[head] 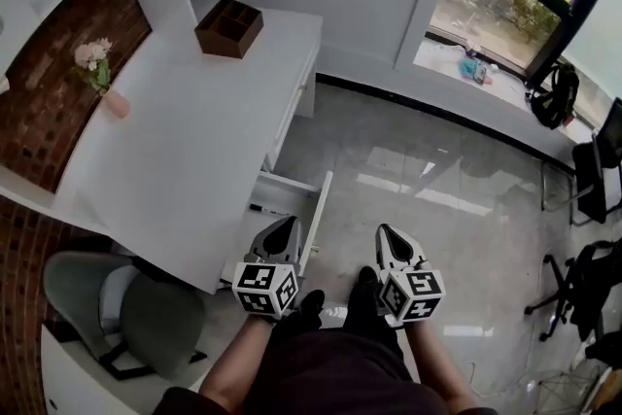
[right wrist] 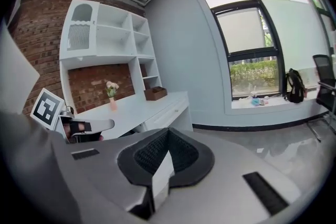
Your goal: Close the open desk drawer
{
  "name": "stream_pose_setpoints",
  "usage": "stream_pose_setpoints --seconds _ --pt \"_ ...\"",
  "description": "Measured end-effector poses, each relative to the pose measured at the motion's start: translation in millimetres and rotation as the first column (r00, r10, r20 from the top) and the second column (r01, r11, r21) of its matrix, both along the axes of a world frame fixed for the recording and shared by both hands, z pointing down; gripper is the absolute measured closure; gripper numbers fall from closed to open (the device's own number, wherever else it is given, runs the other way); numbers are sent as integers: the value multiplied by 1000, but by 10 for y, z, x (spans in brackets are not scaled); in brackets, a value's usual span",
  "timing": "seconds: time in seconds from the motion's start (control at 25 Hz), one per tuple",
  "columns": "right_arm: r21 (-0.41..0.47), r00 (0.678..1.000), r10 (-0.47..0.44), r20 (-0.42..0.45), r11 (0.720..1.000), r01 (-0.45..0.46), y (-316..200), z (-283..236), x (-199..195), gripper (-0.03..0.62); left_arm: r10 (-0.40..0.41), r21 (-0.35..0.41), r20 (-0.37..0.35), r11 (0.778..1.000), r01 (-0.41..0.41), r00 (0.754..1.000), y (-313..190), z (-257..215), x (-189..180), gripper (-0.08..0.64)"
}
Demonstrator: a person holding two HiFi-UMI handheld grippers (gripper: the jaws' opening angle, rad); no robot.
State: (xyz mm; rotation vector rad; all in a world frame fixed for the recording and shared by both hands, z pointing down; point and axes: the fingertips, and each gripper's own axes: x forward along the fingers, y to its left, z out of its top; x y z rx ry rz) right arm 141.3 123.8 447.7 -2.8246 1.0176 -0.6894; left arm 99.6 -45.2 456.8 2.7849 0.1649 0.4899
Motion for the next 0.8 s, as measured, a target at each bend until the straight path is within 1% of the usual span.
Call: stream_pose_setpoints --seconds 0.12,0.2,0.28,0.32,0.36,0.4,0.48,0.56,0.68,0.8 --pt "-1 991 -131 32 991 131 -281 140 253 588 -78 49 4 996 78 997 -98 6 53 551" --pt "-1 972 -229 54 973 230 -494 240 395 588 -164 60 11 985 163 986 -208 25 69 551" --pt "-7 941 -331 71 943 332 -684 330 502 588 -270 60 25 961 269 962 -327 47 40 551" --pt "-14 921 -381 80 924 383 -761 377 542 588 -328 65 34 943 326 944 -382 60 -1 551" --pt "-21 898 -429 92 901 433 -827 422 572 588 -390 73 43 920 386 920 -430 72 -63 551" --pt "-26 872 -477 105 876 482 -886 461 593 588 -451 80 51 891 447 891 -471 79 -145 551" --pt "-28 815 -565 128 819 573 -991 518 615 588 -563 93 64 825 557 824 -519 78 -335 551" --pt "-29 760 -633 146 766 643 -1067 565 627 588 -650 103 76 760 642 756 -510 80 -524 551" --pt "-30 690 -704 167 696 718 -1143 644 614 588 -743 107 95 669 736 662 -400 118 -778 551" --pt "-40 631 -753 185 636 771 -1175 756 548 588 -801 104 115 598 795 588 -219 194 -982 551"
